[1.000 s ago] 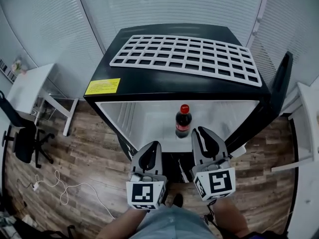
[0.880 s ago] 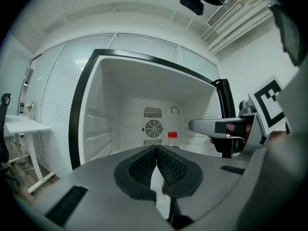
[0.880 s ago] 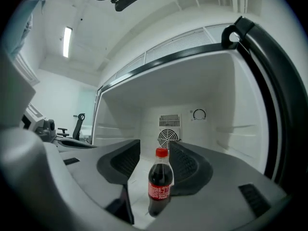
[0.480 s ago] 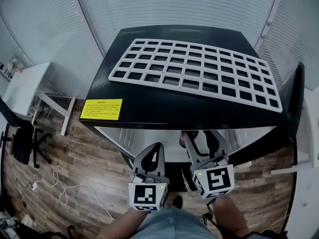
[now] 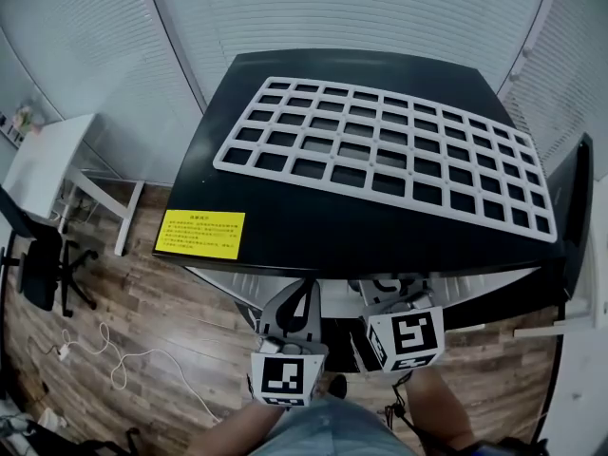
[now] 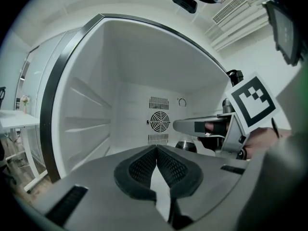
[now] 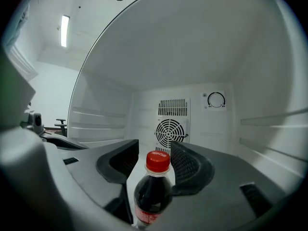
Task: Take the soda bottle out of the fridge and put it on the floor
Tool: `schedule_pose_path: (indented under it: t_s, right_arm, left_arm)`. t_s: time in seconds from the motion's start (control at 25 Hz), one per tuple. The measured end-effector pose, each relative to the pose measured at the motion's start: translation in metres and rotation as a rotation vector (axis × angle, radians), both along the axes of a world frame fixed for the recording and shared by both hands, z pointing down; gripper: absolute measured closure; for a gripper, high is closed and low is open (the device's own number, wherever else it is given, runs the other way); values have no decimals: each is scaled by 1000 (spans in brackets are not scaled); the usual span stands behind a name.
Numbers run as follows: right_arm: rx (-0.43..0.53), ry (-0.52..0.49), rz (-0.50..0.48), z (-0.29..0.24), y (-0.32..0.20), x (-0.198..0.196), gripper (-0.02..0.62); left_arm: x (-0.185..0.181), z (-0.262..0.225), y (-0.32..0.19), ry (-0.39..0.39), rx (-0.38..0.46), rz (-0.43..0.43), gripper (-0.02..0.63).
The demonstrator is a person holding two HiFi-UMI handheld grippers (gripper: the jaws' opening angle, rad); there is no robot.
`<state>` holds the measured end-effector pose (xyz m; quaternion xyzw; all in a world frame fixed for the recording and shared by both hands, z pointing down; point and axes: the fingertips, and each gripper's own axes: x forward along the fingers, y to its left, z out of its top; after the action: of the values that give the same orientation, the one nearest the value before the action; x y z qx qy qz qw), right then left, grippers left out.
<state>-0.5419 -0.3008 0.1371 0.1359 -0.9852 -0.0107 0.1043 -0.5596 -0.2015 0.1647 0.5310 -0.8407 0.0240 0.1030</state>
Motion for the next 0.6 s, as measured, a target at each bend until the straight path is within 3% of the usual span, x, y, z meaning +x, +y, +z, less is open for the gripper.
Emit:
schedule_pose_path:
  t_s: [0.6]
  right_arm:
    - [14,38,12,12,-6,-12,417]
  left_arm:
    - [-9,11,-2,9,-8,10,589]
